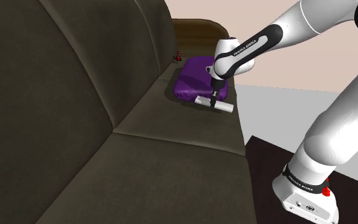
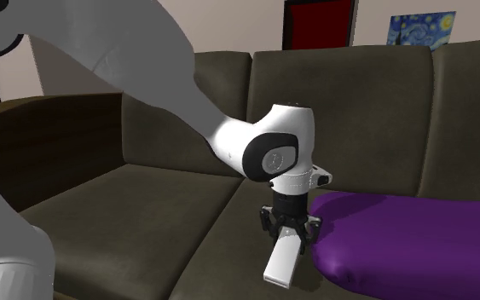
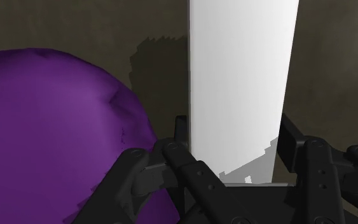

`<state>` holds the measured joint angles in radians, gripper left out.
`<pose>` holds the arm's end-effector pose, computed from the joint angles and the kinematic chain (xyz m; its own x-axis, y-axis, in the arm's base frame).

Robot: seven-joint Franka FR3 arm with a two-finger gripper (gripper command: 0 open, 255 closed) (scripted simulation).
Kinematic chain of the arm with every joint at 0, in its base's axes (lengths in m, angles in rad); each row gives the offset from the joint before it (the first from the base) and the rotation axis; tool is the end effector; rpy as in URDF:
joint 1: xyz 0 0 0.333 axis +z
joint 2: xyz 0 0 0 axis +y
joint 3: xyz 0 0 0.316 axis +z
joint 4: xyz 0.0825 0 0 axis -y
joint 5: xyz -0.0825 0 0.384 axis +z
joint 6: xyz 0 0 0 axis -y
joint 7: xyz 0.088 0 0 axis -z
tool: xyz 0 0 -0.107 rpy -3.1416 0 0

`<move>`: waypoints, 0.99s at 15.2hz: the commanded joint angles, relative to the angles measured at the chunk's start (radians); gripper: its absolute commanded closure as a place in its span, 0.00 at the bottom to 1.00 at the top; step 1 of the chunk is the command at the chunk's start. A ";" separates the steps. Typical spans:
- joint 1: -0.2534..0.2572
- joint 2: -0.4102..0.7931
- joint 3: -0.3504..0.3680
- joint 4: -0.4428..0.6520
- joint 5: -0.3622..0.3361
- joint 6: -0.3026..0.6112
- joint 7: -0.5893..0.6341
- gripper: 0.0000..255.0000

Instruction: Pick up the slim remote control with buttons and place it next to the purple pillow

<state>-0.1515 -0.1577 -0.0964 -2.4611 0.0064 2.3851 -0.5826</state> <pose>0.4547 -0.1149 0.3627 0.9425 0.3248 0.0784 0.3236 -0.9458 0.0279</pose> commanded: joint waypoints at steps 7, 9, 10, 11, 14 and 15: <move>0.004 0.049 0.004 0.009 0.002 -0.002 0.005 0.00; -0.002 0.016 0.001 0.009 -0.002 -0.035 -0.001 0.00; -0.002 -0.007 0.001 0.022 -0.005 -0.071 0.001 0.00; -0.003 -0.028 0.002 0.037 -0.008 -0.107 0.003 0.00; -0.003 -0.044 0.003 0.049 -0.010 -0.136 0.005 0.00; -0.003 -0.044 0.003 0.049 -0.010 -0.136 0.005 0.00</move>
<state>-0.1551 -0.1988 -0.0943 -2.4127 -0.0028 2.2544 -0.5791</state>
